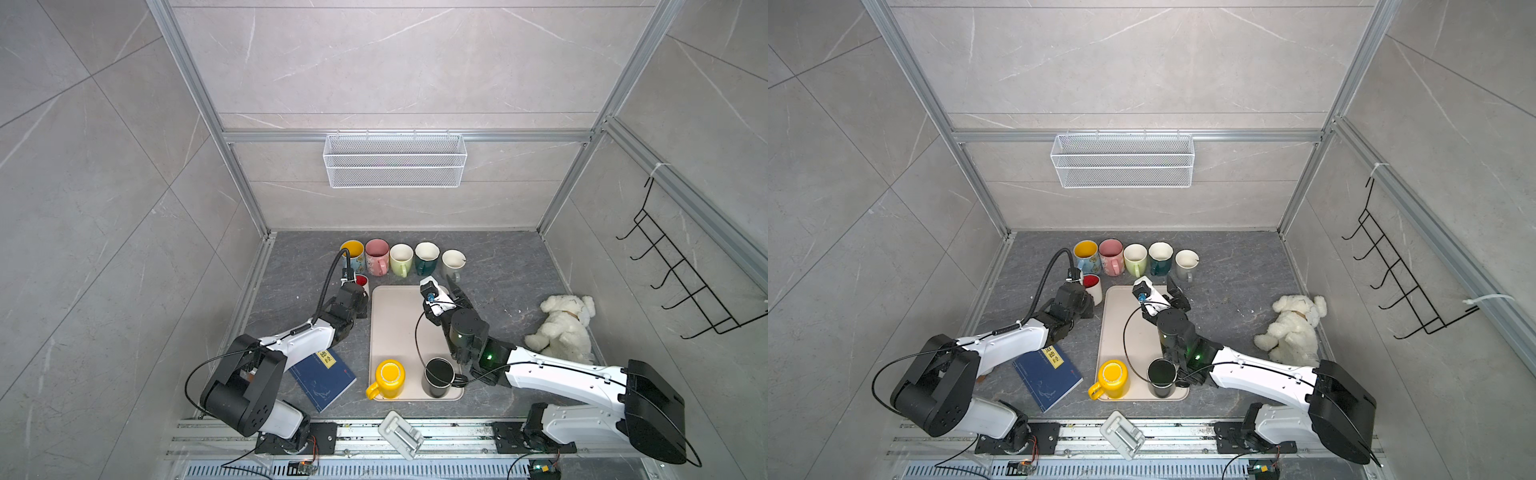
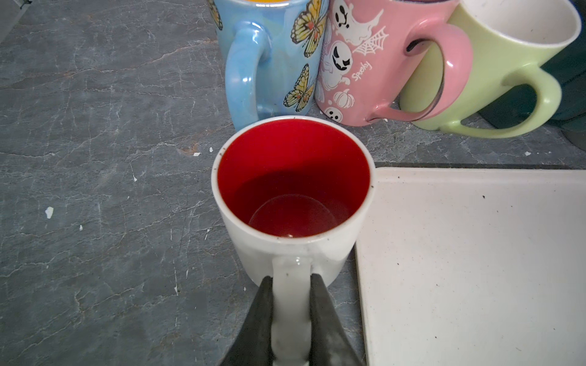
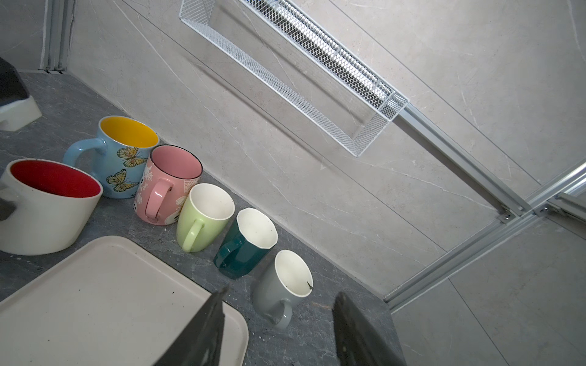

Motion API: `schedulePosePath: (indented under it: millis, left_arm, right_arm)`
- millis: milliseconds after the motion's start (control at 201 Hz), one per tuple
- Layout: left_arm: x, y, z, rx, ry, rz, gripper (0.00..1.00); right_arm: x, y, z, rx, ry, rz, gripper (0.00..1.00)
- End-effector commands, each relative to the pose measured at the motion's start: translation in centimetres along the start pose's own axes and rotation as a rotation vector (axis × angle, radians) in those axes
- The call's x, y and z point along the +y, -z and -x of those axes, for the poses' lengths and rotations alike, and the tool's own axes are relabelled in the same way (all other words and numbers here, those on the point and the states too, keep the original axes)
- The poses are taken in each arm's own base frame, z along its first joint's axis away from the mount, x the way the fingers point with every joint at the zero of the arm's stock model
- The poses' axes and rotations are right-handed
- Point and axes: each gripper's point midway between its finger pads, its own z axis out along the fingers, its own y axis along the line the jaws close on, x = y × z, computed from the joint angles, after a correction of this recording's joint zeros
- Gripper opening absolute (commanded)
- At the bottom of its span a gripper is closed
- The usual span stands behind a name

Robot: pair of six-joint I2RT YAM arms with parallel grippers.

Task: Turn the mug right side up
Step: Place the mug at the middle-left of the table.

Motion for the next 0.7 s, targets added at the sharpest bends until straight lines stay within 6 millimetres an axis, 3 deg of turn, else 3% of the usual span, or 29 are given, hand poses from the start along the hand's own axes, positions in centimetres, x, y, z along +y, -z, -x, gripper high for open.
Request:
schedulePosePath:
  millis: [0,204,692]
  left_arm:
    - [0.6,-0.2,0.3,-0.032,0.043,0.032,0.00]
    - [0.6,0.0,-1.1,-0.004,0.039,0.030,0.00]
    - [0.6,0.1,-3.5,0.046,0.012,0.053,0.16]
  right_arm:
    - [-1.4,0.1,1.1,-0.010,-0.052,-0.031,0.58]
    - [-1.5,0.2,1.1,-0.012,-0.066,-0.034,0.59]
    - [-1.4,0.1,0.9,-0.007,-0.069,-0.034,0.61]
